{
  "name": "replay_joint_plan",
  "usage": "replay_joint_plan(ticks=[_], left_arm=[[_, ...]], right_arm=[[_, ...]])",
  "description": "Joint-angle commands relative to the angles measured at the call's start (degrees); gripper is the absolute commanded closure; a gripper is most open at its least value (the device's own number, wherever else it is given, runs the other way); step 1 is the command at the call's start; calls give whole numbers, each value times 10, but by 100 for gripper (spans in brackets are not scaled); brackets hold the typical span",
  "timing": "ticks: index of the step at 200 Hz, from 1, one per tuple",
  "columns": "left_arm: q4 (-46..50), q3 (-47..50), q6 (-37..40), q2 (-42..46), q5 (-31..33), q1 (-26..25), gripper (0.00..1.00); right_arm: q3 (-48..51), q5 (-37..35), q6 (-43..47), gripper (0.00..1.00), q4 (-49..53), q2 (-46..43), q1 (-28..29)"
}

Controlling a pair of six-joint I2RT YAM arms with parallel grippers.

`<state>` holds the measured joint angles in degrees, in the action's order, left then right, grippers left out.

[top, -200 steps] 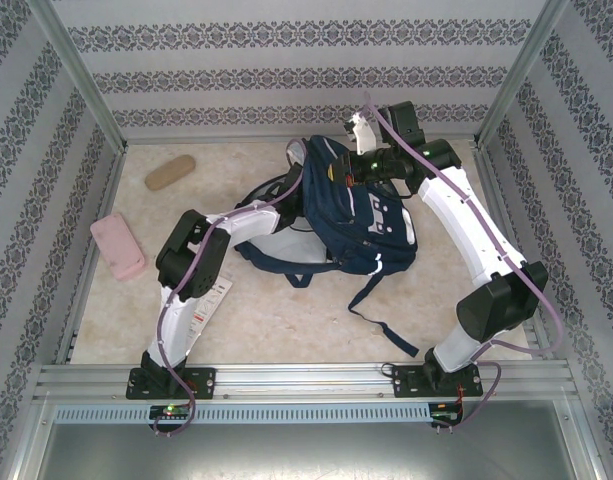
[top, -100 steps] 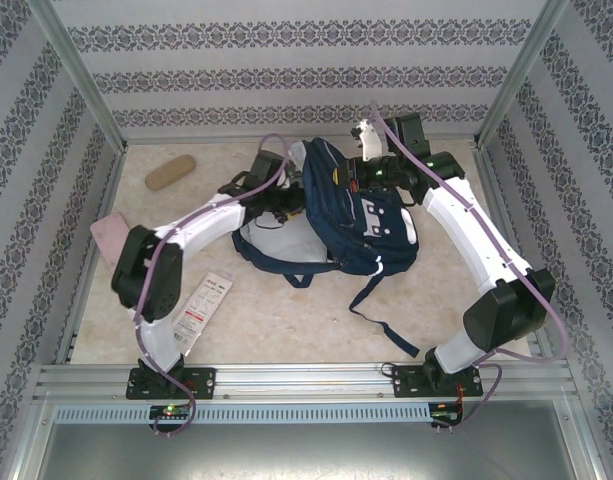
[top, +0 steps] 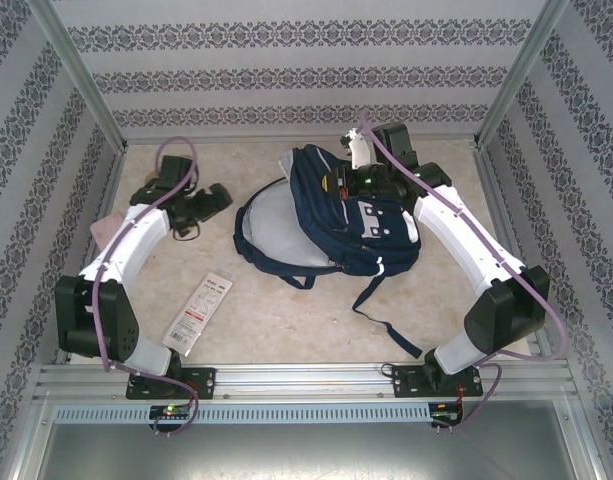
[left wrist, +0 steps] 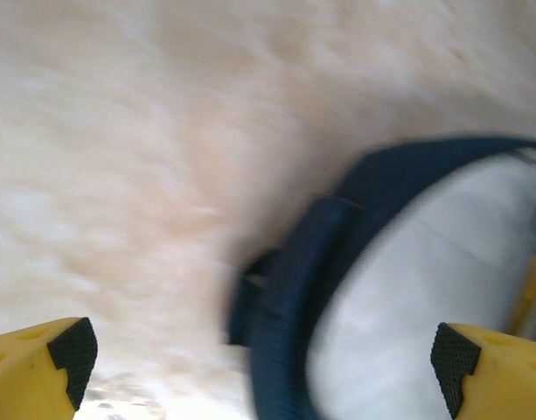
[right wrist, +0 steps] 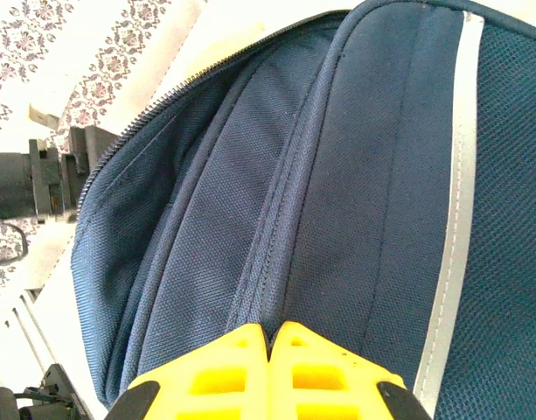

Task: Pack the student bag
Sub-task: Move the loose stationery to the middle-left of the table.

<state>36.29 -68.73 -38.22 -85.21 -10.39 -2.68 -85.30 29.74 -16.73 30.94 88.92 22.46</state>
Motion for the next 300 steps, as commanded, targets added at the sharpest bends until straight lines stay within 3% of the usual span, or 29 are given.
replay_joint_plan(ticks=[1, 56, 117, 161, 181, 249, 300], left_arm=[[85, 2, 49, 3, 58, 72, 0], [104, -5, 91, -54, 124, 203, 1], [72, -3, 124, -112, 124, 300, 0], [45, -9, 146, -159, 101, 311, 1], [50, -12, 149, -173, 125, 312, 0], [51, -3, 141, -146, 167, 315, 1], [48, -1, 140, -174, 148, 331, 1]], right_arm=[[-2, 2, -9, 100, -56, -3, 11], [5, 13, -21, 100, -77, -2, 22], [8, 15, -24, 100, -77, -3, 22], [8, 15, -28, 100, -78, 1, 22], [6, 17, -29, 100, -77, 4, 22], [5, 16, -33, 100, -76, 11, 22], [8, 18, -34, 100, -78, 11, 23]])
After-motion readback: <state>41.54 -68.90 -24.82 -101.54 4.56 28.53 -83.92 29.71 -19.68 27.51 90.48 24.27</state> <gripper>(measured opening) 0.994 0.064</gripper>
